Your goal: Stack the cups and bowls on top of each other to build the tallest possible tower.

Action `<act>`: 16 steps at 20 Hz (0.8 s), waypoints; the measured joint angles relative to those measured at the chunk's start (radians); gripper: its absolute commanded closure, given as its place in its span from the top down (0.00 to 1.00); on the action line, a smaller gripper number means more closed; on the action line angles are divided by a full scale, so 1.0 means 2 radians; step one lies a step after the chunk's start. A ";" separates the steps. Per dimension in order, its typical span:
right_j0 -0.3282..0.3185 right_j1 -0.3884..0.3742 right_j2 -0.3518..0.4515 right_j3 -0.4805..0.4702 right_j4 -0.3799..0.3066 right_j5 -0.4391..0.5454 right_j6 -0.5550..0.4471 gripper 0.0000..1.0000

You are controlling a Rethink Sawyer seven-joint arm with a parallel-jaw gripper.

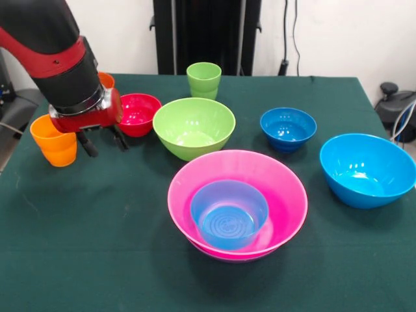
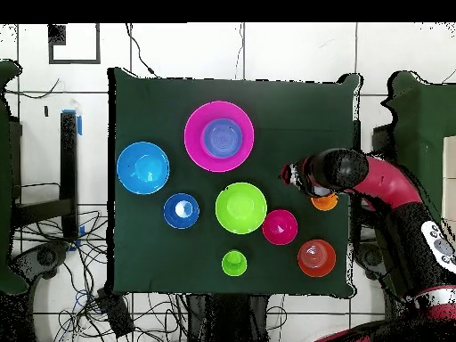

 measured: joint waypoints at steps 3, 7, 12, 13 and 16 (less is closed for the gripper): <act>-0.002 -0.006 0.000 0.003 0.000 0.000 0.000 1.00; -0.008 -0.030 0.000 0.012 0.000 0.000 0.000 1.00; -0.026 -0.074 0.000 0.025 0.000 0.001 0.000 1.00; -0.029 -0.080 0.000 0.027 0.000 0.002 0.000 1.00; -0.041 -0.102 0.000 0.033 0.000 0.007 0.000 1.00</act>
